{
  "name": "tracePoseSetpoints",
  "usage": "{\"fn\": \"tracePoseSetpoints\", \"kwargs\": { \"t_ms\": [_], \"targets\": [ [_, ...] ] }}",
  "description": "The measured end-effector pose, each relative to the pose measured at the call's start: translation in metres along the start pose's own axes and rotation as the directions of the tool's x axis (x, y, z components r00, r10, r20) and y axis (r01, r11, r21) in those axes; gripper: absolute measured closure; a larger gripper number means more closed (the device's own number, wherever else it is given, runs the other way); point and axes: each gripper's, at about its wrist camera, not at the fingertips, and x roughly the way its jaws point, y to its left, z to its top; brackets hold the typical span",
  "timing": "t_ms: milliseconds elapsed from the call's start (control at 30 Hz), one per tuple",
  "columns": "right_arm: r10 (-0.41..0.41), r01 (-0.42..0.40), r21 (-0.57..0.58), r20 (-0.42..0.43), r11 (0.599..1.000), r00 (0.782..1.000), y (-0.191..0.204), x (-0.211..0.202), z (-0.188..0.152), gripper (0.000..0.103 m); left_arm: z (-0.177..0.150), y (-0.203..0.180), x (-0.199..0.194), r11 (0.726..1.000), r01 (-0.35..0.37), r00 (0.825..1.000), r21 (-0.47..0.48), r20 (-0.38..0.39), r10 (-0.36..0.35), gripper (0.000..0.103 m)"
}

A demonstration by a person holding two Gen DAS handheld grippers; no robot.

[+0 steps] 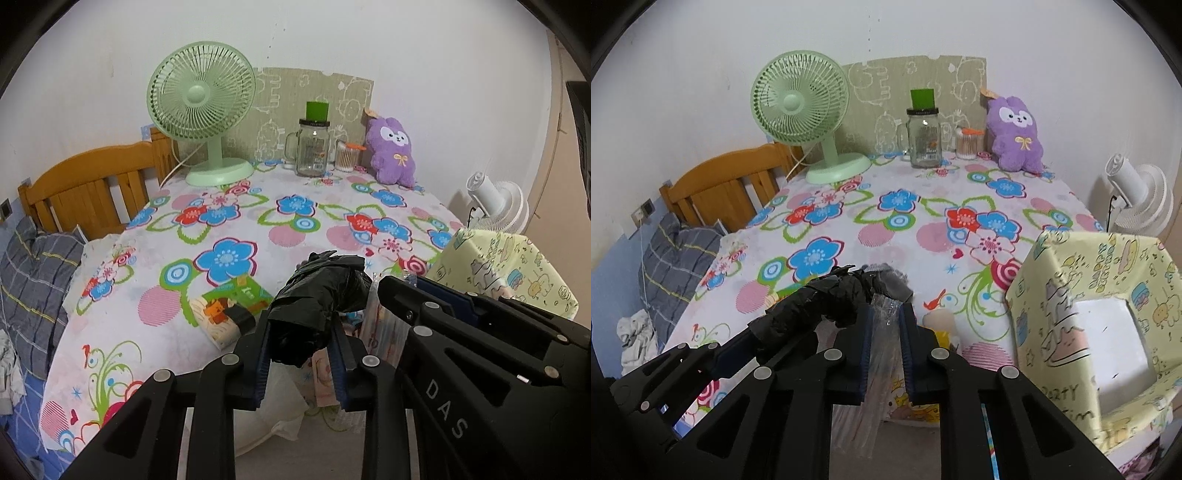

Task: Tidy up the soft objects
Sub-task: 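Lift and carry both held items toward the yellow-green paper box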

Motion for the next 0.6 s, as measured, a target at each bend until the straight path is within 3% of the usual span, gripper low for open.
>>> {"fn": "tracePoseSetpoints", "kwargs": {
  "t_ms": [600],
  "targets": [
    [-0.005, 0.005, -0.004, 0.065, 1.0, 0.998, -0.01, -0.042, 0.028, 0.086, 0.028, -0.021, -0.03, 1.0, 0.003, 0.998, 0.0, 0.057, -0.003, 0.076]
  ]
}}
